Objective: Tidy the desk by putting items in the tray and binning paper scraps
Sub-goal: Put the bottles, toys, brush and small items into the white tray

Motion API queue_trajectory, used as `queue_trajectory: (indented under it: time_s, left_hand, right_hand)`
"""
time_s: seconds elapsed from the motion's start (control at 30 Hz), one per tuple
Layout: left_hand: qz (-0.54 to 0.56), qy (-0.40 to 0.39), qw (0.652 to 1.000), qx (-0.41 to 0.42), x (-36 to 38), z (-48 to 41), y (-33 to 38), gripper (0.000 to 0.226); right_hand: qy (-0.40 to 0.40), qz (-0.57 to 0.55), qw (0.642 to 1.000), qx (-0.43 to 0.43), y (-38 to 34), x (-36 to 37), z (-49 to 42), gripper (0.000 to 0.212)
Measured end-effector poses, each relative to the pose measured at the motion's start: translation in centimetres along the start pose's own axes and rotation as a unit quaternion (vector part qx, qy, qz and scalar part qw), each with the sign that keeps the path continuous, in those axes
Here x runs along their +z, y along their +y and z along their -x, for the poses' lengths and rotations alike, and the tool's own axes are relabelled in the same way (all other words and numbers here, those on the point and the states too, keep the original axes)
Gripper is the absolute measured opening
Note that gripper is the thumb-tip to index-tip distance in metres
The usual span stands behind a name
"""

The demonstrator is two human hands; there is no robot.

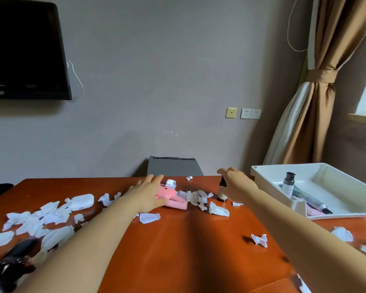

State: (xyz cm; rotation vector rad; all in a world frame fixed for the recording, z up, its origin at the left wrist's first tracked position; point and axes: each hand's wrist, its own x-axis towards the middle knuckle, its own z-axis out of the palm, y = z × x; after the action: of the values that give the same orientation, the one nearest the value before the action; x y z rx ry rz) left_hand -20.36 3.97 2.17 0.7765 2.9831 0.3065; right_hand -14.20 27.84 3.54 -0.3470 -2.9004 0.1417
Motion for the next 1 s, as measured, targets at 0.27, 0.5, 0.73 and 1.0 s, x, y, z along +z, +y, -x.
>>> queue_trajectory:
  time_s: [0.27,0.5,0.73,1.0]
  left_hand:
    - [0.063,-0.004,0.998,-0.019,1.6,-2.6,-0.5,0.075]
    - [0.095,0.048,0.994,-0.037,2.0,-2.5,0.0,0.075]
    - [0.138,0.09,0.984,-0.064,0.9,-1.2,0.9,0.07]
    - [0.247,0.174,0.953,-0.023,-4.6,2.3,3.7,0.043]
  right_hand:
    - [0.058,-0.025,0.998,0.024,0.9,1.6,-1.2,0.026]
    - [0.081,-0.05,0.995,0.015,1.1,1.7,-0.8,0.028]
    - [0.1,-0.095,0.99,0.018,1.3,-0.2,0.4,0.025]
    - [0.196,-0.18,0.964,-0.008,1.6,-5.5,3.8,0.024]
